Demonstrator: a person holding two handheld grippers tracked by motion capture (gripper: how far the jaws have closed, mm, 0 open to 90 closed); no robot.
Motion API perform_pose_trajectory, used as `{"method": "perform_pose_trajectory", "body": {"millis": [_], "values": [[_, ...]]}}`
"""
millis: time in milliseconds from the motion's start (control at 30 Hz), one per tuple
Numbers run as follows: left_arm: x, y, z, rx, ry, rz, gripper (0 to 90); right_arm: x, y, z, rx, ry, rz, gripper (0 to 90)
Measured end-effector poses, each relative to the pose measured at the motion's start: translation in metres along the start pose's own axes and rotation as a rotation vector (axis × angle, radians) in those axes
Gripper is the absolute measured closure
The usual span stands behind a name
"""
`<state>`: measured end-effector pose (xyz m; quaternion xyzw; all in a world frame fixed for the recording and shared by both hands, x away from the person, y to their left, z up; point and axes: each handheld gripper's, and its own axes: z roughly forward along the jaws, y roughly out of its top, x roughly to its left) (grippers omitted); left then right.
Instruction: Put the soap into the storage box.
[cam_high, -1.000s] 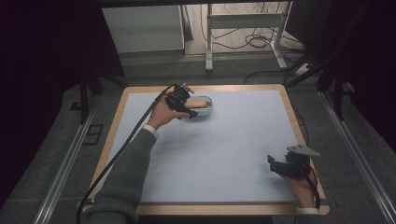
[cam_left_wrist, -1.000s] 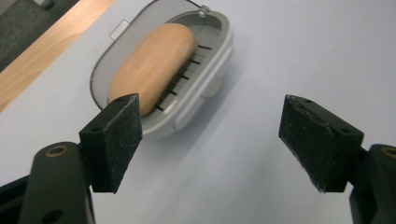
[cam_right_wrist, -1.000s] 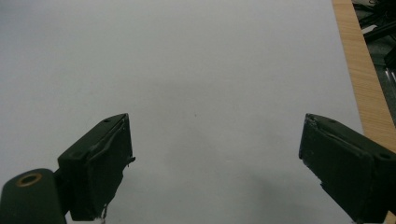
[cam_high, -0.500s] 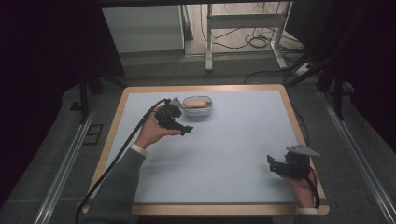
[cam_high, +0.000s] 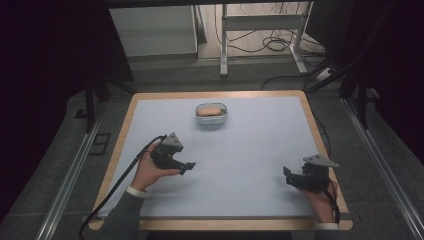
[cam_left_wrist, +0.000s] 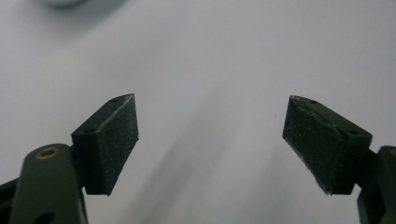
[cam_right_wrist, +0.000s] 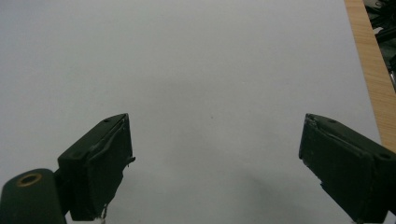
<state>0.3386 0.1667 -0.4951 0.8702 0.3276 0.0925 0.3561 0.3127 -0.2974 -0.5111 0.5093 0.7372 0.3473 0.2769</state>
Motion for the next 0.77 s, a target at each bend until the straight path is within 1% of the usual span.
{"method": "perform_pose_trajectory", "body": {"millis": [67, 133, 267, 300, 333, 367, 400, 433, 467, 533, 567, 667, 767], "values": [[-0.002, -0.011, -0.001, 0.001, 0.009, -0.021, 18.1, 0.001, 0.001, 0.000, -0.002, 0.001, -0.002, 9.5], [-0.004, -0.020, -0.005, 0.008, 0.022, -0.034, 17.7, 0.002, 0.001, 0.000, -0.002, 0.002, -0.005, 9.4], [-0.006, -0.036, -0.012, -0.021, 0.052, -0.080, 17.8, 0.006, 0.000, 0.001, -0.008, 0.008, -0.014, 9.5], [-0.006, -0.039, -0.012, -0.025, 0.055, -0.087, 17.8, 0.006, 0.000, 0.001, -0.008, 0.008, -0.014, 9.5], [-0.005, -0.041, -0.012, -0.016, 0.061, -0.089, 18.0, 0.006, 0.000, 0.001, -0.013, 0.006, -0.017, 9.4], [-0.004, -0.042, -0.013, -0.009, 0.063, -0.088, 17.6, 0.008, 0.000, 0.001, -0.021, 0.011, -0.020, 9.5], [-0.002, -0.043, -0.014, -0.010, 0.068, -0.098, 17.4, 0.008, 0.001, 0.001, -0.025, 0.016, -0.024, 9.5], [0.000, -0.042, -0.015, -0.018, 0.070, -0.110, 17.3, 0.010, 0.002, 0.001, -0.031, 0.028, -0.025, 9.4], [0.001, -0.042, -0.017, -0.029, 0.072, -0.119, 17.5, 0.014, 0.004, 0.000, -0.039, 0.040, -0.036, 9.4], [0.002, -0.041, -0.017, -0.042, 0.069, -0.123, 17.6, 0.016, 0.005, 0.000, -0.043, 0.044, -0.042, 9.4], [0.002, -0.041, -0.017, -0.041, 0.066, -0.114, 17.6, 0.018, 0.006, 0.000, -0.048, 0.047, -0.053, 9.4], [0.001, -0.041, -0.014, -0.032, 0.060, -0.118, 17.6, 0.022, 0.007, 0.001, -0.052, 0.055, -0.067, 9.5], [0.001, -0.042, -0.010, -0.022, 0.054, -0.119, 17.4, 0.021, 0.007, 0.005, -0.051, 0.064, -0.056, 9.5]]}}
